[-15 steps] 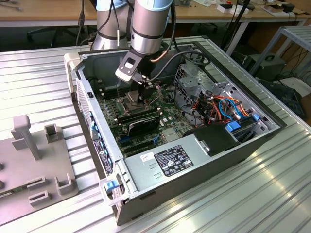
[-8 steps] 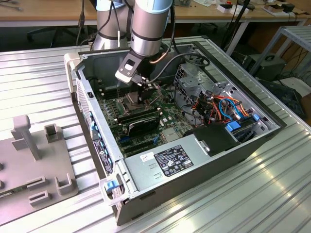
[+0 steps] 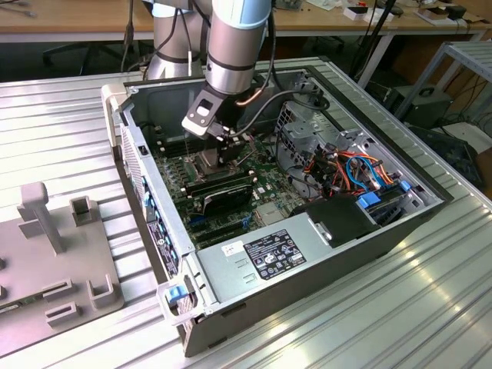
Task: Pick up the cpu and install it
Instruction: 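Place the cpu into insertion slot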
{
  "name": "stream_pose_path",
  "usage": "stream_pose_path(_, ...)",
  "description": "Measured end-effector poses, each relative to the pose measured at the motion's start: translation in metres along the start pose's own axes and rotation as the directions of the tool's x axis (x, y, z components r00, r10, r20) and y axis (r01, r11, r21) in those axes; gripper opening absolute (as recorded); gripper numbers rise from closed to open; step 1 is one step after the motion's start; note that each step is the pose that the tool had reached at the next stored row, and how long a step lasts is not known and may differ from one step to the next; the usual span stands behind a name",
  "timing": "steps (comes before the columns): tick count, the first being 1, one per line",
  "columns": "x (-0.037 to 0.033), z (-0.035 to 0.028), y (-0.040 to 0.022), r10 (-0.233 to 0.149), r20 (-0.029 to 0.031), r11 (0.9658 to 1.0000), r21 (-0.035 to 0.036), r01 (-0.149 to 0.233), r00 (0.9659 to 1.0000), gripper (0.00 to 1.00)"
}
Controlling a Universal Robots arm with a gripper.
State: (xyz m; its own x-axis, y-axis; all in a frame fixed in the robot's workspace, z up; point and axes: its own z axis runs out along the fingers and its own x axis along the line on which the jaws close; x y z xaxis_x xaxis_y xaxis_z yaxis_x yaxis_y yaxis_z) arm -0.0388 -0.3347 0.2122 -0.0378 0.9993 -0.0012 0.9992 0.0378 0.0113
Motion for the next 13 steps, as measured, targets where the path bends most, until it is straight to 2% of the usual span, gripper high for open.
stream_pose_path(4,0.0000,0.0051,-0.0001,0.000,0.0001,1.0000,0.0000,0.000,1.0000,0.55)
stream_pose_path(13,0.0000,0.0096,-0.0002,0.002,0.0002,1.0000,0.0001,-0.002,1.0000,0.55)
